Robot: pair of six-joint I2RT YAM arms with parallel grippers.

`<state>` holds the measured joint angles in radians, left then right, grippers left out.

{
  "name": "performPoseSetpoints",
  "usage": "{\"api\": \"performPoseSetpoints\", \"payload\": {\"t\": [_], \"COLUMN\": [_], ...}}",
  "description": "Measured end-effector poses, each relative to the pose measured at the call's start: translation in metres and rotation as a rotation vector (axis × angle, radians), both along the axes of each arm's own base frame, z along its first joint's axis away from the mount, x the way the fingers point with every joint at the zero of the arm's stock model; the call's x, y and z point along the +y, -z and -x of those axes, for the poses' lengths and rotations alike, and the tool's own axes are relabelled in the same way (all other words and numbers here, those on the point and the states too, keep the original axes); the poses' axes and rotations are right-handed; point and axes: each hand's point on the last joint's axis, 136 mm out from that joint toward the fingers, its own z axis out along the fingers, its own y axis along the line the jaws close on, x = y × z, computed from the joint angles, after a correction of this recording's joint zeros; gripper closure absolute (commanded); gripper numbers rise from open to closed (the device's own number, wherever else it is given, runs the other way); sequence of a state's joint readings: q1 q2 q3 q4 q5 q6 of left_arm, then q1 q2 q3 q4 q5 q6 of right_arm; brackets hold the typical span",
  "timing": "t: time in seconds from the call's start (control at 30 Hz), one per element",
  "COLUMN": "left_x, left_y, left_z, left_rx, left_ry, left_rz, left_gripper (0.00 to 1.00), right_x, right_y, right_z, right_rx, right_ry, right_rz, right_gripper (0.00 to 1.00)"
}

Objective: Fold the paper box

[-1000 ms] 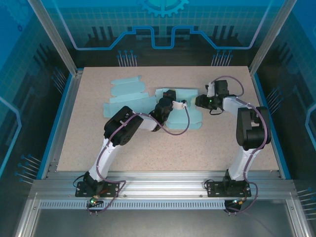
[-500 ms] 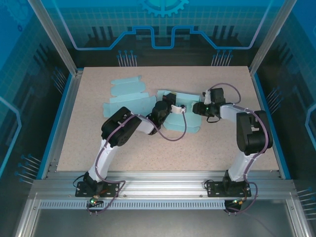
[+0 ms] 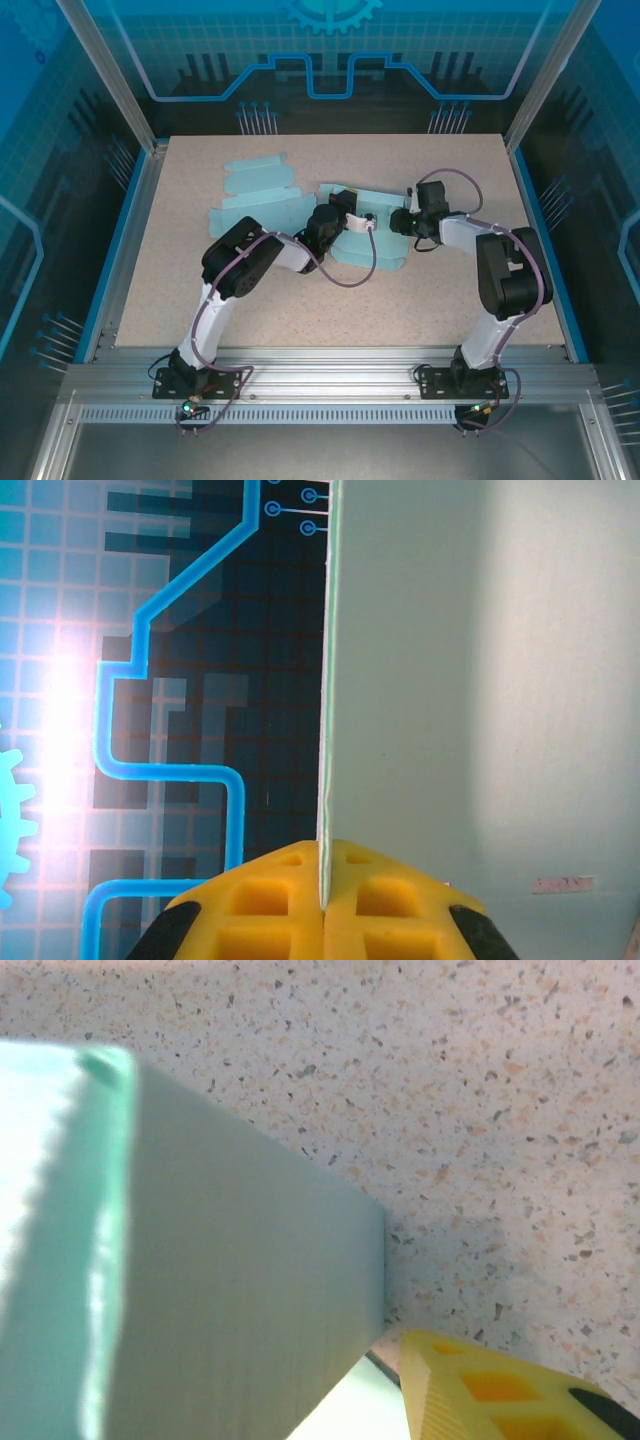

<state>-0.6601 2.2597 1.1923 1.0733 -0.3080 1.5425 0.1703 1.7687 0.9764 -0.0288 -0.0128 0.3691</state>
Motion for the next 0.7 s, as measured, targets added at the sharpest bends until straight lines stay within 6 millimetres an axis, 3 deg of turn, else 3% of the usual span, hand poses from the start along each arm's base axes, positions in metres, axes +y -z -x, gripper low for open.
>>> {"api": "performPoseSetpoints", "payload": {"t": [0.23, 0.43, 0.57, 0.7], "left_x": [0.0002, 0.0004, 0.0, -0.0008], "left_y": [-0.0006, -0.0014, -0.0012, -0.0018], "left_z": [0.0007, 0.0008, 0.0011, 0.0016], "left_rx": [0.031, 0.042, 0.043, 0.044], "left_ry": [-0.001, -0.002, -0.002, -0.001], "left_rz": [0.016, 0.03, 0.03, 0.038], "left_gripper": [1.0, 1.0, 1.0, 0.83], "right_x": [-0.0035, 0.0003, -0.0001, -0.0013], "right_y": [-0.0039, -0.0065, -0.0061, -0.0058], "right_z": [-0.0068, -0.0096, -0.009, -0.0081], "right_rx": [-0.039, -0.066, -0.075, -0.08], "right_ry": [0.026, 0.019, 0.017, 0.022], "right_rz": [0.045, 0.086, 0.142, 0.186], "right_gripper": [0.6, 0.81, 0.88, 0.92]}}
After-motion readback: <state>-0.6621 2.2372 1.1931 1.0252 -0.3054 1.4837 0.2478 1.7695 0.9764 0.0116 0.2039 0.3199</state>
